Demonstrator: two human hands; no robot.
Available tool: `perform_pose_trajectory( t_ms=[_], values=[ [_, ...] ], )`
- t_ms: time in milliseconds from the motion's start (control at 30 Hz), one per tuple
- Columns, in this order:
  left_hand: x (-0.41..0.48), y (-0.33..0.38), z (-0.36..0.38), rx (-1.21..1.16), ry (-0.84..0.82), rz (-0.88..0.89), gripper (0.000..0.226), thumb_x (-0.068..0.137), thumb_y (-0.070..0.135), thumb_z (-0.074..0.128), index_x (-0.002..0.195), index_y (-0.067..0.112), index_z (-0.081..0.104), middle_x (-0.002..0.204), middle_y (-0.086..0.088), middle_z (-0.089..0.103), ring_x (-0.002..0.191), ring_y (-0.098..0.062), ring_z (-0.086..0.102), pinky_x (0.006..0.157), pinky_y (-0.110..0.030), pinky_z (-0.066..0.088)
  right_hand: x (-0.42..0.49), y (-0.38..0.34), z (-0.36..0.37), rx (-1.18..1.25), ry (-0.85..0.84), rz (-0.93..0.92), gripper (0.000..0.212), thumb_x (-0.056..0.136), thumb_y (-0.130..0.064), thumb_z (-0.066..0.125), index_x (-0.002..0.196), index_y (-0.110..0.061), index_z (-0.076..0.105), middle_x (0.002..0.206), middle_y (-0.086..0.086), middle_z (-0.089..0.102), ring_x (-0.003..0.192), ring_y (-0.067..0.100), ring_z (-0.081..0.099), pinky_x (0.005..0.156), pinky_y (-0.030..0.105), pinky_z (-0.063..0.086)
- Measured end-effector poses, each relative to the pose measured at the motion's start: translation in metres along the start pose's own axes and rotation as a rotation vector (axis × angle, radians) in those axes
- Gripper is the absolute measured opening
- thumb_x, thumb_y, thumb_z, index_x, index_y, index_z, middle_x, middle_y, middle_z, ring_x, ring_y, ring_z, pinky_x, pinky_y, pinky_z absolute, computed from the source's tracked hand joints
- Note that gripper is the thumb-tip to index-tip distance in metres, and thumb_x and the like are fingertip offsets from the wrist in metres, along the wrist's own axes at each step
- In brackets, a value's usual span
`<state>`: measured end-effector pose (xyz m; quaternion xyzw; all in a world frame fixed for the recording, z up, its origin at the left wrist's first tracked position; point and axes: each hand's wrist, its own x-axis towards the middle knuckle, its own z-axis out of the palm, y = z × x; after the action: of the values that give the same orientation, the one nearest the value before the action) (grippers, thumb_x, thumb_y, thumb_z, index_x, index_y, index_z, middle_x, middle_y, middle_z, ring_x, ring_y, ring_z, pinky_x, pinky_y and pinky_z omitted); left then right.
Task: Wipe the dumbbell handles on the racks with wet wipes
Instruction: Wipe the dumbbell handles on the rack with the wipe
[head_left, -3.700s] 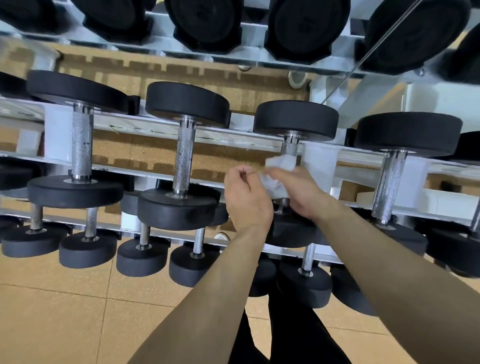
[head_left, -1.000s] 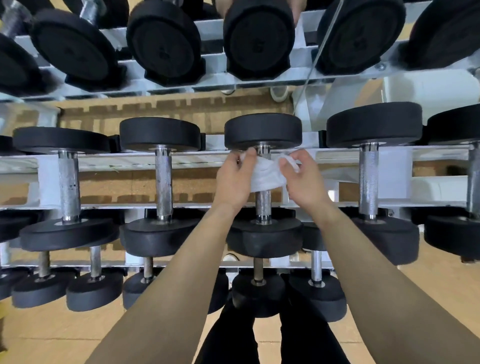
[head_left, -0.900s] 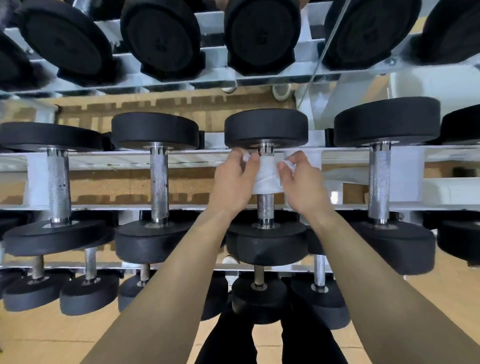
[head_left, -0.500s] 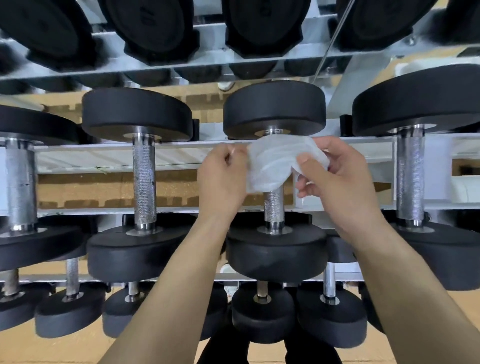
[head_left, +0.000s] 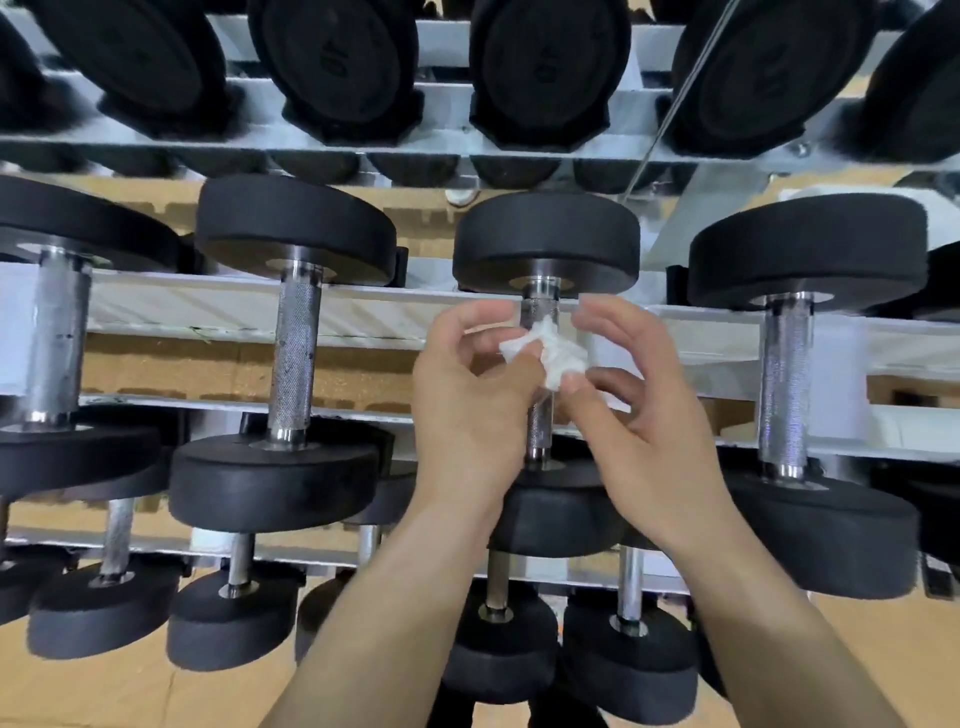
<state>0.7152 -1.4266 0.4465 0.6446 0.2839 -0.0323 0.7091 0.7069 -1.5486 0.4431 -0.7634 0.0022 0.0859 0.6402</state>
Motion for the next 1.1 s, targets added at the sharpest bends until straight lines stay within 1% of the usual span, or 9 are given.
perform_pose_trajectory(
  t_ms=[67, 167, 267, 367, 467, 733, 867, 967, 1100],
  values=[
    [-0.003, 0.0, 0.003, -0.03, 0.04, 0.009, 0.023, 0.086, 0.002, 0.075, 0.1, 0.017, 0.064, 0.087, -0.002, 0.076, 0.076, -0.017, 0.073, 0.078, -0.036, 0.061, 0.007, 0.004, -0.008, -0.077, -0.084, -0.029, 0.044, 0.098, -0.009, 0.063, 0.124, -0.045, 0.064, 0.122, -0.02, 0.067, 0.102, 0.012, 0.07, 0.084, 0.021, 0.054],
    [-0.008, -0.008, 0.001, 0.097, 0.109, 0.169, 0.005, 0.091, 0.013, 0.071, 0.091, 0.018, 0.069, 0.082, 0.005, 0.076, 0.078, -0.003, 0.071, 0.074, -0.016, 0.052, 0.022, 0.007, -0.019, -0.278, 0.018, -0.075, 0.03, 0.091, -0.018, 0.074, 0.102, -0.045, 0.073, 0.098, -0.023, 0.074, 0.092, 0.003, 0.07, 0.081, 0.019, 0.053],
    [-0.014, -0.022, -0.001, 0.19, 0.264, 0.283, 0.013, 0.098, 0.013, 0.059, 0.096, 0.023, 0.067, 0.093, 0.014, 0.071, 0.091, 0.001, 0.065, 0.078, -0.008, 0.043, 0.039, 0.005, -0.025, -0.599, 0.049, -0.347, 0.025, 0.089, -0.015, 0.077, 0.107, -0.03, 0.075, 0.107, -0.014, 0.074, 0.099, 0.009, 0.07, 0.083, 0.037, 0.059],
    [-0.016, -0.031, 0.001, 0.213, 0.357, 0.299, 0.013, 0.099, 0.014, 0.056, 0.098, 0.025, 0.063, 0.09, 0.014, 0.067, 0.086, 0.001, 0.062, 0.074, -0.008, 0.041, 0.055, 0.018, -0.024, -0.917, -0.034, -0.617, 0.025, 0.088, -0.011, 0.075, 0.113, -0.016, 0.072, 0.115, 0.0, 0.071, 0.097, 0.027, 0.07, 0.072, 0.046, 0.059],
    [-0.013, -0.034, 0.001, 0.285, 0.352, 0.284, 0.009, 0.098, 0.02, 0.057, 0.098, 0.027, 0.061, 0.087, 0.016, 0.064, 0.086, -0.001, 0.06, 0.074, -0.009, 0.041, 0.066, 0.033, -0.024, -0.884, -0.118, -0.522, 0.026, 0.1, -0.03, 0.057, 0.119, -0.016, 0.066, 0.115, -0.004, 0.064, 0.097, 0.022, 0.066, 0.076, 0.046, 0.057],
    [-0.01, -0.036, 0.001, 0.314, 0.355, 0.274, 0.013, 0.097, 0.021, 0.053, 0.089, 0.029, 0.059, 0.081, 0.012, 0.063, 0.083, -0.009, 0.061, 0.077, -0.028, 0.047, 0.076, 0.042, -0.03, -0.795, -0.147, -0.622, 0.019, 0.095, -0.006, 0.066, 0.11, -0.01, 0.076, 0.097, 0.009, 0.065, 0.08, 0.026, 0.065, 0.07, 0.043, 0.057],
    [-0.008, -0.036, 0.001, 0.313, 0.37, 0.276, 0.013, 0.096, 0.021, 0.051, 0.088, 0.028, 0.058, 0.081, 0.01, 0.065, 0.083, -0.012, 0.062, 0.078, -0.036, 0.051, 0.052, 0.046, -0.041, -0.814, -0.476, -0.67, 0.028, 0.098, -0.019, 0.052, 0.112, -0.011, 0.075, 0.103, 0.007, 0.066, 0.085, 0.025, 0.066, 0.077, 0.028, 0.051],
    [-0.007, -0.037, 0.001, 0.306, 0.378, 0.283, 0.012, 0.093, 0.024, 0.048, 0.087, 0.028, 0.057, 0.079, 0.009, 0.064, 0.082, -0.013, 0.062, 0.078, -0.037, 0.051, 0.051, 0.043, -0.044, -0.869, -0.656, -0.743, 0.033, 0.099, -0.024, 0.048, 0.113, -0.01, 0.074, 0.103, 0.008, 0.065, 0.084, 0.028, 0.066, 0.071, 0.036, 0.057],
    [-0.008, -0.036, 0.001, 0.229, 0.401, 0.252, 0.014, 0.091, 0.025, 0.047, 0.084, 0.03, 0.058, 0.078, 0.007, 0.065, 0.08, -0.017, 0.064, 0.077, -0.036, 0.053, 0.079, 0.039, -0.04, -0.893, -0.335, -0.75, 0.024, 0.094, -0.009, 0.058, 0.111, -0.003, 0.074, 0.098, 0.014, 0.065, 0.073, 0.035, 0.064, 0.059, 0.045, 0.057]
  ],
)
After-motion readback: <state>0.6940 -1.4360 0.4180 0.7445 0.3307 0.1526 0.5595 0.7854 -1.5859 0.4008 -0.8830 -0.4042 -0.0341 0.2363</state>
